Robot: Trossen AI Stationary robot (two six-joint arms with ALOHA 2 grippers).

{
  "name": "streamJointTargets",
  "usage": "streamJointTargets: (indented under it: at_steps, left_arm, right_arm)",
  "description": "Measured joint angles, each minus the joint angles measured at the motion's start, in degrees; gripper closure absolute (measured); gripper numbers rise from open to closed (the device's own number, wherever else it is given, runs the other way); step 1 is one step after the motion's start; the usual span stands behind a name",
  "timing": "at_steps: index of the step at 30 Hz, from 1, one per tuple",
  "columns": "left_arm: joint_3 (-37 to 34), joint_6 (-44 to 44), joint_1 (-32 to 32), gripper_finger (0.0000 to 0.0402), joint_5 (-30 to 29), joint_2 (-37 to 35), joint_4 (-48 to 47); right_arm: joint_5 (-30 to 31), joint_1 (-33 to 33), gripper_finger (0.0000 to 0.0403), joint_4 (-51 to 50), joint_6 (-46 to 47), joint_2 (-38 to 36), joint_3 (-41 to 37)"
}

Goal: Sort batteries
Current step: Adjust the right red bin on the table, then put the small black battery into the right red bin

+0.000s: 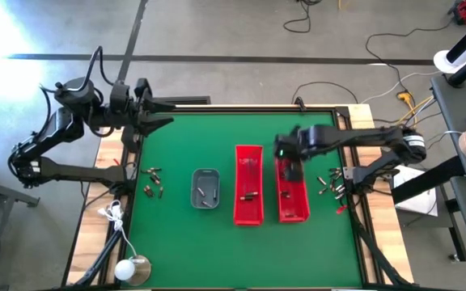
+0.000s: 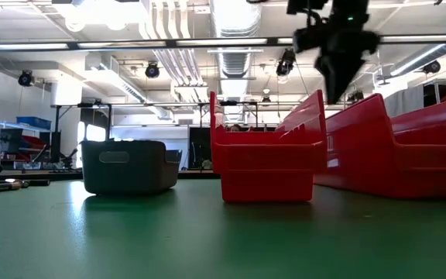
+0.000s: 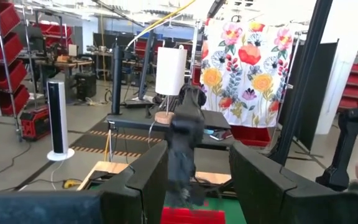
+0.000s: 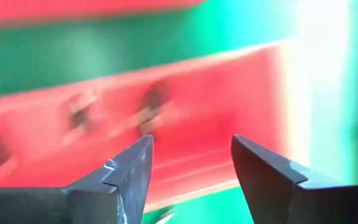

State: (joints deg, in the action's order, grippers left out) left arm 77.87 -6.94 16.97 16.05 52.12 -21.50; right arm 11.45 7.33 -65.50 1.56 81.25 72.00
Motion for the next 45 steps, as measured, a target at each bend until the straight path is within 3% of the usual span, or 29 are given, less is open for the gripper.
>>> streamJointTargets:
  at_steps: [2, 4, 8, 13, 25, 32, 36, 41, 45]
  left_arm:
    - [0.0, 0.7, 0.0, 0.0251, 0.0, 0.3, 0.0]
    - [0.0, 1.3, 0.0, 0.0251, 0.0, 0.6, 0.1]
    - [0.0, 0.2, 0.0, 0.0251, 0.0, 0.9, 0.6]
    - [0.0, -1.2, -0.1, 0.0251, 0.0, 0.2, 0.5]
    - [0.0, 0.3, -0.7, 0.0251, -0.4, -1.5, 0.5]
    - [0.0, 0.4, -0.7, 0.0251, -0.6, -1.2, 0.3]
    - [0.0, 0.4, -0.7, 0.0251, -0.6, -1.2, 0.4]
    - [0.0, 0.4, -0.7, 0.0251, -0.7, -1.3, 0.4]
    - [0.0, 0.4, -0.7, 0.0251, -0.7, -1.3, 0.2]
  right_arm:
    - [6.7, 3.7, 0.0190, 2.6, -3.1, -0.8, 1.0]
    - [9.3, 8.0, 0.0192, 6.8, -7.2, -0.9, 1.0]
    - [7.6, 15.1, 0.0201, 14.0, -17.5, 0.1, -0.3]
    - [4.1, 18.8, 0.0210, 18.6, -25.8, 2.9, -1.7]
    - [-0.9, 19.7, 0.0217, 10.0, -27.8, 6.4, -2.0]
    - [-6.1, 19.6, 0.0220, 4.4, -23.2, 5.3, -2.0]
    - [-6.2, 20.2, 0.0215, 1.7, -18.1, 4.1, -2.0]
    - [-5.2, 25.4, 0.0211, 1.6, 2.9, 1.2, -3.6]
    - [-2.5, 30.8, 0.0219, 1.2, 21.2, -3.0, -10.8]
